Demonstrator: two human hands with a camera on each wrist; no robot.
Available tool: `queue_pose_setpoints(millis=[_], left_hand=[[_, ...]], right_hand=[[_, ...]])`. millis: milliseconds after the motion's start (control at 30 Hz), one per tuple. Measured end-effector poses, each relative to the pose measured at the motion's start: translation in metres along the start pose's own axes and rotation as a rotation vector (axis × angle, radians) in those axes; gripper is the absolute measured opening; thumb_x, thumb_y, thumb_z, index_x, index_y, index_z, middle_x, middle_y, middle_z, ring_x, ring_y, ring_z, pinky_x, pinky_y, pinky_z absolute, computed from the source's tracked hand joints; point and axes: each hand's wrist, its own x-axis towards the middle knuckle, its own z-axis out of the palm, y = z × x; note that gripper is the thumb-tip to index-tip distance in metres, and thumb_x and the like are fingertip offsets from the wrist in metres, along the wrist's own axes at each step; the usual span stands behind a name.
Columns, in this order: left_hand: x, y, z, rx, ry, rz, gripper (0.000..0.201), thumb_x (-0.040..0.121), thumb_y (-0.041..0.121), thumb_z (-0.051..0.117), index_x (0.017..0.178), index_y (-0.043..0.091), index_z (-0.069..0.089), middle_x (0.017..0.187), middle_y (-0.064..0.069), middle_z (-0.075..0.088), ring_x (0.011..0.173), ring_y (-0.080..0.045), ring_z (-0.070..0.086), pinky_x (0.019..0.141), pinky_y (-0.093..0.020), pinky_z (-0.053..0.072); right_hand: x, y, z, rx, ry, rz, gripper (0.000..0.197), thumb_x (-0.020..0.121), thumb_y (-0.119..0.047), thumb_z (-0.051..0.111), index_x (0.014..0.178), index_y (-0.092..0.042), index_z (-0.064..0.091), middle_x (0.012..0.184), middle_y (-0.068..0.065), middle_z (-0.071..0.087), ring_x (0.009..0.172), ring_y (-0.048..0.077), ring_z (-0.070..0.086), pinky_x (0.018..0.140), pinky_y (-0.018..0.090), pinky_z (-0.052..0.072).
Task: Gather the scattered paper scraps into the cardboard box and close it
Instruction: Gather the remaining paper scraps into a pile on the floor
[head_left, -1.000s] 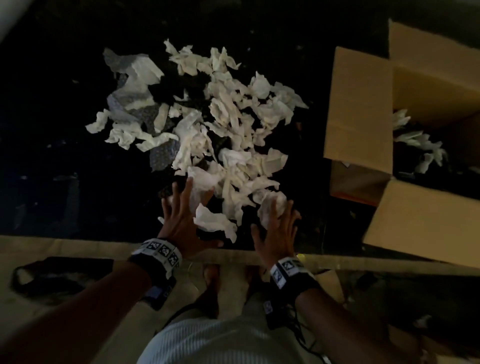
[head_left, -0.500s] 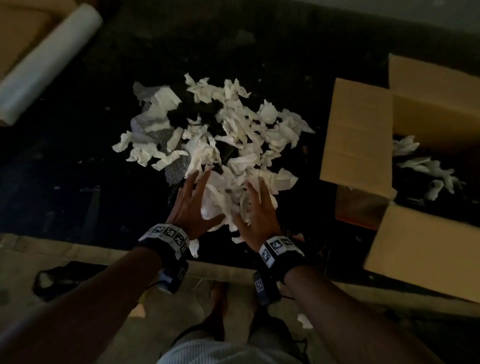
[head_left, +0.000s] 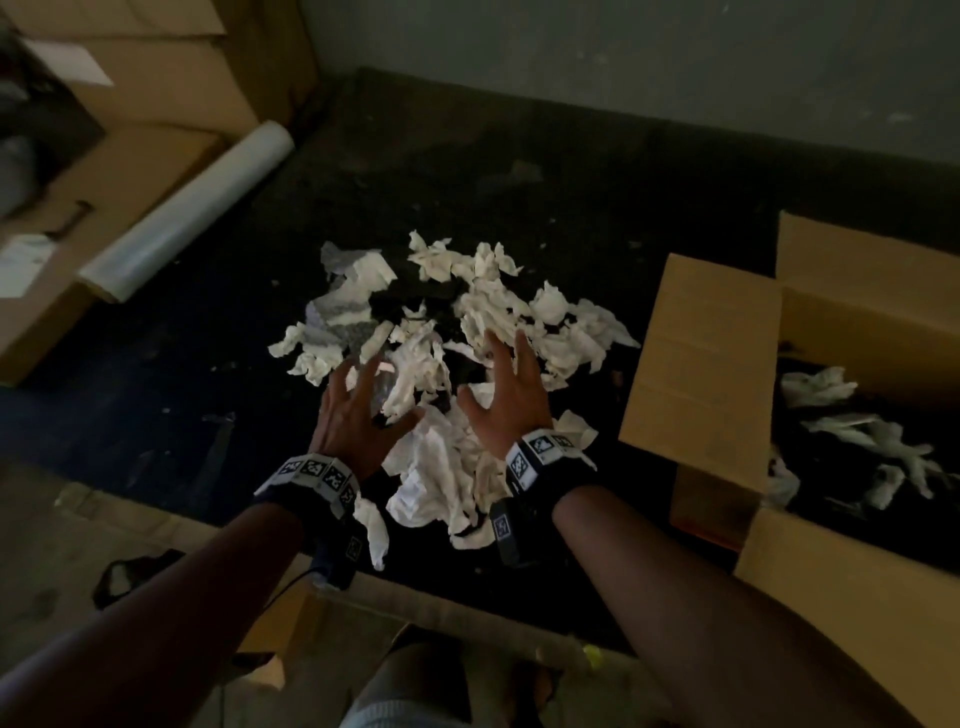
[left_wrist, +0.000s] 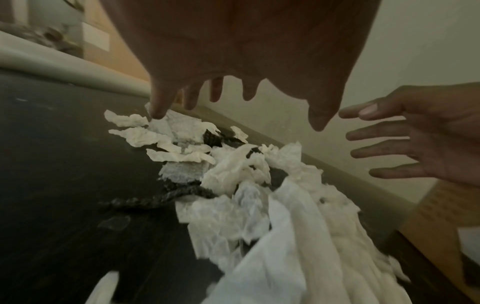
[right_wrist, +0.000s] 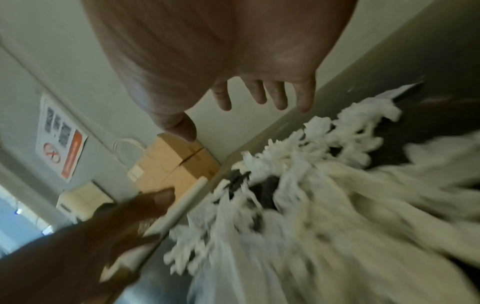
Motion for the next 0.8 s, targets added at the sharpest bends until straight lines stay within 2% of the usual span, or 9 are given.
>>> queue_pose_setpoints(millis=[167,300,433,500,600,700,800], left_hand=[[0.051,-0.004,-0.014,-0.016,0.008,-0.145,0.093,0.079,0.075,0.061,0.155,0.043,0.018,0.166,-0.005,0.003,0.152,-0.039,0.010,0.118,-0.060,0.025],[0.094,-0.017,-0.023,0.023,0.018,-0.286,0.103,0.071,0.089,0.052,0.155,0.048,0.010,0.167,0.001,-0.010,0.153,-0.038,-0.006,0.115,-0.071,0.018],[0.137,-0.032,-0.028,-0.016,-0.032,-0.431,0.112,0.062,0.096,0.052,0.154,0.054,0.004,0.166,-0.004,-0.015,0.149,-0.050,-0.011,0.117,-0.070,0.011],[0.152,-0.033,-0.029,0.015,-0.046,-0.483,0.109,0.067,0.091,0.055,0.155,0.052,0.003,0.167,-0.010,-0.013,0.149,-0.051,-0.007,0.118,-0.068,0.009],[0.173,-0.036,-0.023,0.018,-0.039,-0.486,0.105,0.070,0.086,0.058,0.155,0.054,0.006,0.167,-0.012,-0.012,0.149,-0.050,-0.007,0.119,-0.067,0.006],[0.197,-0.045,-0.014,0.022,-0.090,-0.470,0.103,0.065,0.092,0.055,0.149,0.063,0.001,0.166,-0.007,-0.019,0.148,-0.053,-0.013,0.116,-0.072,0.008],[0.217,-0.045,-0.003,0.027,-0.116,-0.456,0.099,0.070,0.090,0.053,0.149,0.062,0.001,0.166,-0.001,-0.020,0.149,-0.047,-0.015,0.113,-0.075,0.011]], right_hand=[[0.061,-0.010,-0.014,-0.039,0.008,0.143,0.083,0.089,-0.055,0.059,0.156,-0.038,0.014,0.166,0.005,-0.005,0.152,0.033,0.005,0.115,0.056,0.029],[0.102,0.005,-0.020,-0.108,-0.005,0.348,0.085,0.087,-0.063,0.057,0.155,-0.041,0.012,0.166,0.007,-0.005,0.152,0.033,0.001,0.115,0.058,0.027],[0.135,0.030,-0.029,-0.112,0.015,0.550,0.085,0.084,-0.065,0.059,0.154,-0.044,0.014,0.166,0.007,-0.005,0.150,0.037,0.002,0.115,0.062,0.021],[0.146,0.040,-0.027,-0.125,0.015,0.597,0.088,0.084,-0.066,0.059,0.154,-0.042,0.013,0.166,0.008,-0.007,0.150,0.039,0.002,0.116,0.062,0.019],[0.160,0.051,-0.019,-0.161,0.005,0.646,0.092,0.083,-0.069,0.058,0.155,-0.043,0.009,0.166,0.008,-0.012,0.150,0.041,-0.001,0.115,0.065,0.018],[0.173,0.065,-0.014,-0.218,-0.001,0.697,0.098,0.078,-0.077,0.057,0.155,-0.046,0.005,0.165,0.007,-0.017,0.149,0.043,-0.009,0.114,0.068,0.014],[0.186,0.080,-0.015,-0.240,0.001,0.764,0.100,0.077,-0.080,0.055,0.155,-0.046,0.001,0.164,0.007,-0.020,0.149,0.043,-0.013,0.113,0.068,0.013]])
